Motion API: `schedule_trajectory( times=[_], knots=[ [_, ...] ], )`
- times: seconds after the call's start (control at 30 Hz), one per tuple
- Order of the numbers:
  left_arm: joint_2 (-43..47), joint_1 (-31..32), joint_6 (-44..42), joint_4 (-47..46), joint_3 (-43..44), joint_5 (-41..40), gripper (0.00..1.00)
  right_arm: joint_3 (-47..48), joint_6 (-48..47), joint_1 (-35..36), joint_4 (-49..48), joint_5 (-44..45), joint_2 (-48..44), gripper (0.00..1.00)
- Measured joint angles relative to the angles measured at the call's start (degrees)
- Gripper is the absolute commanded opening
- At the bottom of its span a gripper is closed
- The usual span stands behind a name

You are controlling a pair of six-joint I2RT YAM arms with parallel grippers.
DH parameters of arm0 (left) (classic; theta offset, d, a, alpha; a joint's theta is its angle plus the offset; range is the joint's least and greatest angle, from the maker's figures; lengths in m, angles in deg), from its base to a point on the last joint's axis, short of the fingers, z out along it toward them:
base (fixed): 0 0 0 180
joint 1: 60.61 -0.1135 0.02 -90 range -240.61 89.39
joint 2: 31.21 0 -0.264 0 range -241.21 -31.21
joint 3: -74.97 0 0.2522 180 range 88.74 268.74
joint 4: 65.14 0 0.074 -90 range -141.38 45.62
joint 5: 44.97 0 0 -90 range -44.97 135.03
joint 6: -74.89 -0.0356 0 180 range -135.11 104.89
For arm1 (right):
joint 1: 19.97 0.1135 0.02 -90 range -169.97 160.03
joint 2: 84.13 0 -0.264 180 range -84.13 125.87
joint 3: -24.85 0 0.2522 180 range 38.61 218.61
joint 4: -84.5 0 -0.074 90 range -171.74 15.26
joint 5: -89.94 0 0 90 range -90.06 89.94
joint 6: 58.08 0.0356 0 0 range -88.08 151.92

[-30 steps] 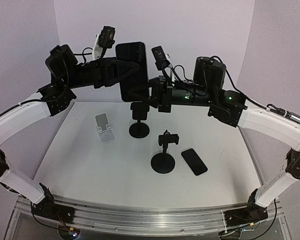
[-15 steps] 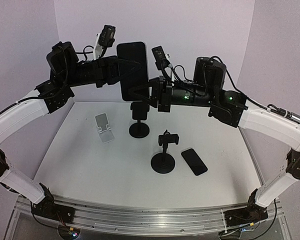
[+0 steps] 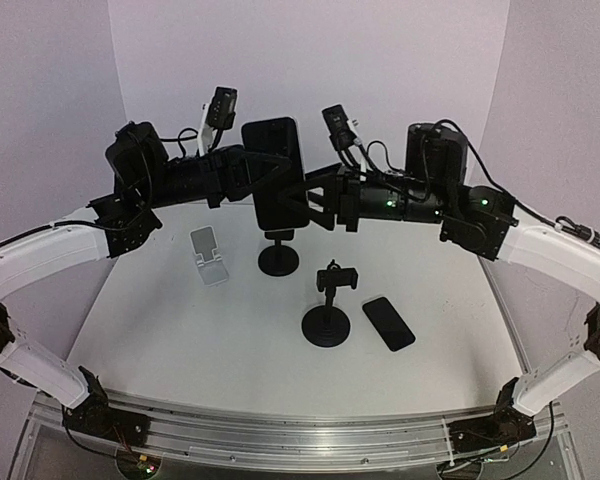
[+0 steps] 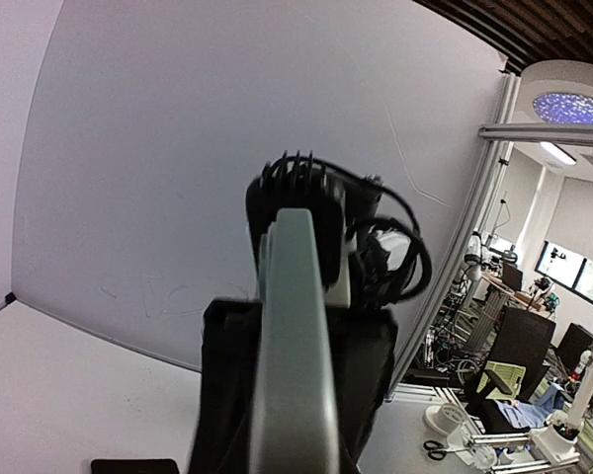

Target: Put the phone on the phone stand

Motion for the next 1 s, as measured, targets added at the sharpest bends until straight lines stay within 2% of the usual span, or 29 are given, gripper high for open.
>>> schedule_trajectory(
  times=[0.07, 0.2, 0.37, 0.47, 0.6, 0.67, 0.73, 0.87, 1.0],
  knots=[
    [0.01, 0.01, 0.48, -1.49, -2.41, -1.66, 0.00, -1.13, 0.47, -0.65, 1.37, 4.08, -2.55, 0.85],
    [-0.28, 0.51, 1.26, -5.91, -7.06, -5.64, 0.00, -5.86, 4.52, -1.44, 5.79, 16.85, -11.22, 0.90],
    [-2.26, 3.07, -0.25, -13.10, -9.88, -8.50, 0.00, -6.35, 14.31, -1.43, 18.42, 33.91, -15.83, 0.78],
    [-3.59, 4.87, -2.29, -17.36, -11.23, -9.34, 0.00, -8.13, 20.65, -0.67, 26.44, 41.20, -14.59, 0.78],
    [-5.28, 6.27, -4.77, -22.25, -13.54, -9.29, 0.00, -14.27, 25.18, 5.94, 33.38, 48.86, -11.59, 0.69],
    [-6.83, 6.37, -6.09, -25.00, -14.45, -9.36, 0.00, -18.39, 25.53, 9.28, 33.70, 50.43, -11.44, 0.56],
    [-8.52, 6.42, -6.87, -26.74, -14.67, -10.26, 0.00, -23.18, 24.71, 11.34, 32.10, 50.77, -12.19, 0.49],
    [-11.78, 7.56, -9.88, -28.60, -14.71, -14.97, 0.00, -32.81, 22.46, 11.69, 25.10, 52.36, -17.17, 0.46],
    [-13.90, 9.71, -11.78, -29.80, -14.71, -18.58, 0.00, -37.06, 18.63, 11.69, 16.48, 55.97, -21.38, 0.46]
  ],
)
